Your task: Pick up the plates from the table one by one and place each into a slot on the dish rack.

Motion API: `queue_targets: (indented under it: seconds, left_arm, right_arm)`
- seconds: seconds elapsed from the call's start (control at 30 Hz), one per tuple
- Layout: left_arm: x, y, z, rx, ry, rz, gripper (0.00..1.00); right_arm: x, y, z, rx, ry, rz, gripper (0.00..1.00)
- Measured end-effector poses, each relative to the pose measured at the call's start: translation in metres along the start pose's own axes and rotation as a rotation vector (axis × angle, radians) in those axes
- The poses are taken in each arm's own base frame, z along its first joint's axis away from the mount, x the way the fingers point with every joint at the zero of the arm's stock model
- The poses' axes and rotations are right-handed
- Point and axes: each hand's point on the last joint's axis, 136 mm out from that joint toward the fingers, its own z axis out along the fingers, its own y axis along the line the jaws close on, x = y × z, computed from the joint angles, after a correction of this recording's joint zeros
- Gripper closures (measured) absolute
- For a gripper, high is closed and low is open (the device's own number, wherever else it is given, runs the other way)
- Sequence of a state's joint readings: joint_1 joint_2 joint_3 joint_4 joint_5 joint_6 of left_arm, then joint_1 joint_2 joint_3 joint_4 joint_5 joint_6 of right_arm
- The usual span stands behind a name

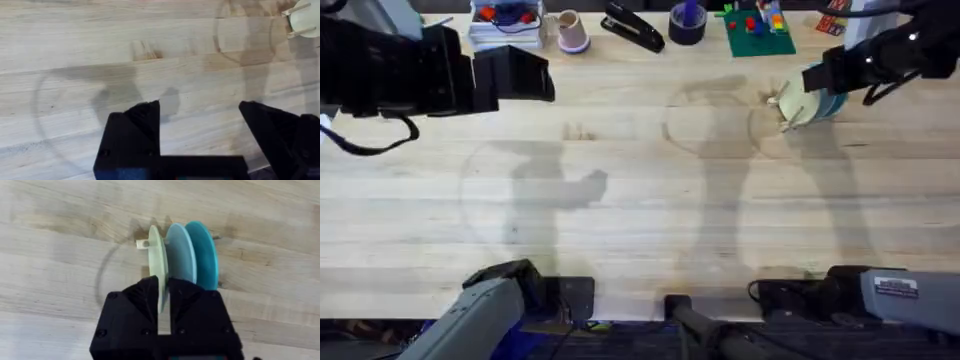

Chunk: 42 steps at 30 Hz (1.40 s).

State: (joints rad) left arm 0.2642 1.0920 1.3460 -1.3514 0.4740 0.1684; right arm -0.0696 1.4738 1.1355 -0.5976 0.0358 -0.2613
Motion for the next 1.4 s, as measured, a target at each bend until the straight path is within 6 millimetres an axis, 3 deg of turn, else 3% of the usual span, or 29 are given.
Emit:
queue_targets:
  seconds: [0.3, 0.47, 0.53, 0.67, 0.73, 0.87, 1.0, 1.23, 1.4]
  left_arm:
    - [0.0, 0.0, 0.0, 0.0, 0.0, 0.0, 0.035]
    - [0.0, 0.0, 0.0, 0.0, 0.0, 0.0, 0.035]
    - [0.0, 0.0, 0.0, 0.0, 0.0, 0.0, 0.035]
    - [0.0, 0.0, 0.0, 0.0, 0.0, 0.0, 0.035]
    - [0.0, 0.0, 0.0, 0.0, 0.0, 0.0, 0.036]
    - [0.0, 0.0, 0.0, 0.0, 0.0, 0.0, 0.036]
    - [0.0, 0.0, 0.0, 0.0, 0.0, 0.0, 0.035]
    - [0.0, 0.0, 0.0, 0.0, 0.0, 0.0, 0.035]
    - [0.0, 0.0, 0.0, 0.0, 0.0, 0.0, 0.035]
  right_arm:
    - [-0.006, -0.002, -0.005, 0.008, -0.029, 0.0, 0.846]
    - [-0.017, -0.005, -0.033, 0.029, -0.109, 0.0, 0.827]
    - [-0.021, -0.006, -0.048, 0.039, -0.148, 0.001, 0.779]
    - [-0.024, -0.007, -0.085, 0.06, -0.227, 0.004, 0.523]
    - [-0.023, -0.006, -0.102, 0.069, -0.261, 0.004, 0.487]
    - [-0.013, -0.004, -0.134, 0.081, -0.305, 0.005, 0.393]
    - [0.009, 0.002, -0.16, 0.077, -0.306, 0.023, 0.324]
    - [0.054, 0.015, -0.192, 0.058, -0.288, 0.086, 0.168]
    - [0.066, 0.024, -0.215, 0.038, -0.358, 0.102, 0.072]
